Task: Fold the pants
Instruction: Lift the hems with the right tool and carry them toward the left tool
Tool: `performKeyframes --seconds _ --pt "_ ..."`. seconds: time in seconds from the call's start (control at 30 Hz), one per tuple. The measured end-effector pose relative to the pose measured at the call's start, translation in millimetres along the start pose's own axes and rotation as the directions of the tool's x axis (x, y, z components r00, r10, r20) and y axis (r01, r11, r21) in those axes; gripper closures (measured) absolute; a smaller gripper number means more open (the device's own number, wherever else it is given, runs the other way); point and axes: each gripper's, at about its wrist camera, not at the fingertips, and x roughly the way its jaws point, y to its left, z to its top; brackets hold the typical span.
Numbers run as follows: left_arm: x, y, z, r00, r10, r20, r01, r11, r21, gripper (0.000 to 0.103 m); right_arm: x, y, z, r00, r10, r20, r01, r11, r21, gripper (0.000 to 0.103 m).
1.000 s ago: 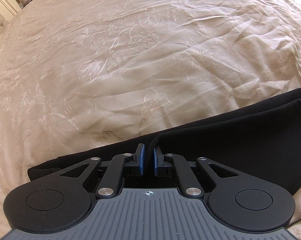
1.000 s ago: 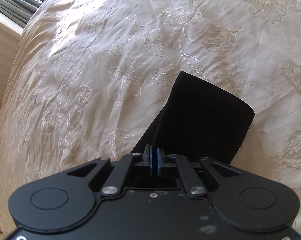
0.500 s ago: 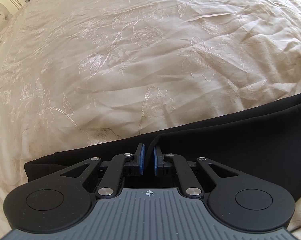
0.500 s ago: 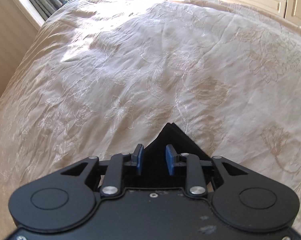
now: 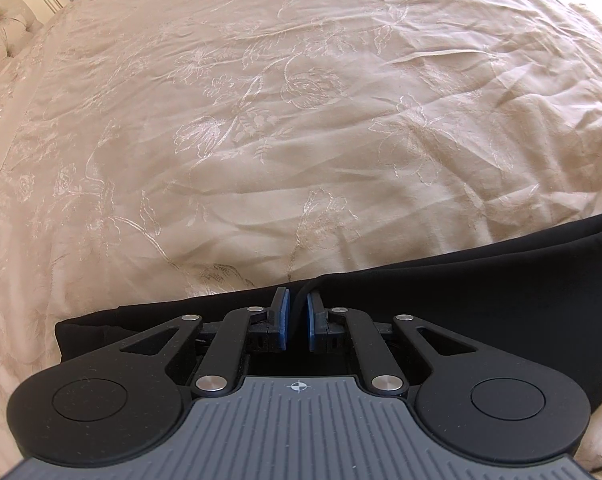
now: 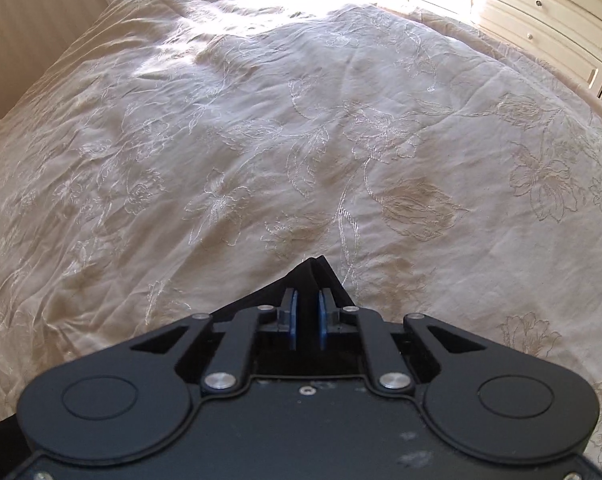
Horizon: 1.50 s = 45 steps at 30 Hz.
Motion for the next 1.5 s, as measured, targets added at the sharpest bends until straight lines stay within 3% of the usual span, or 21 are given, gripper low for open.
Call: performKeyframes --seconds 0.23,0.47,0.57,0.63,0.77,0.87,0.93,1.0,1.07,1.23,1.4,1.5 --pt "12 2 1 1.0 -0.004 -0.021 0.004 0.999 -0.035 0.094 15 -2 -2 0.998 -0.057 -0.012 0.057 0.997 0.051 0.092" --pt "6 5 1 1.0 0.006 0.013 -0.005 0.997 -0.072 0.094 9 -3 4 0.997 -0.074 0.025 0.071 0.993 0.096 0.092" --pt "18 1 0 0.999 0.003 -0.036 -0.004 0.999 -0.033 0.093 21 -7 2 0.996 -0.084 -0.037 0.087 0.989 0.116 0.085" --pt "18 0 0 0.999 0.011 -0.033 -0.012 1.0 -0.013 0.092 18 -6 0 0.995 -0.1 -0.027 0.102 0.989 0.103 0.078" --pt "19 1 1 1.0 0.007 -0.031 -0.008 1.0 -0.018 0.092 -11 3 1 0.991 -0.109 0.076 0.107 0.994 0.026 0.077" --pt "19 0 0 1.0 0.011 -0.026 -0.011 1.0 -0.015 0.093 -32 22 2 0.989 -0.044 0.143 0.061 0.991 -0.119 0.077" --pt "18 -1 -1 1.0 0.014 -0.019 -0.015 1.0 -0.014 0.093 -40 42 0 0.988 0.058 0.141 -0.02 0.967 -0.253 0.076" --pt "17 -2 -2 1.0 0.018 -0.015 -0.018 1.0 -0.014 0.093 -40 66 -5 0.985 0.146 0.093 -0.102 0.923 -0.37 0.076" --pt "17 -3 -2 1.0 0.021 -0.012 -0.021 1.0 -0.015 0.093 -35 98 -15 0.975 0.222 0.02 -0.183 0.849 -0.496 0.076" --pt "14 1 -2 1.0 0.011 -0.008 -0.011 0.998 -0.056 0.094 -18 178 -47 0.915 0.359 -0.185 -0.383 0.626 -0.679 0.076" --pt "12 7 -3 1.0 -0.005 -0.004 0.005 0.995 -0.1 0.094 -8 243 -86 0.861 0.378 -0.339 -0.475 0.362 -0.802 0.078" --pt "12 7 -3 1.0 -0.009 0.0 0.009 0.994 -0.105 0.094 1 260 -101 0.844 0.356 -0.4 -0.497 0.242 -0.833 0.078"
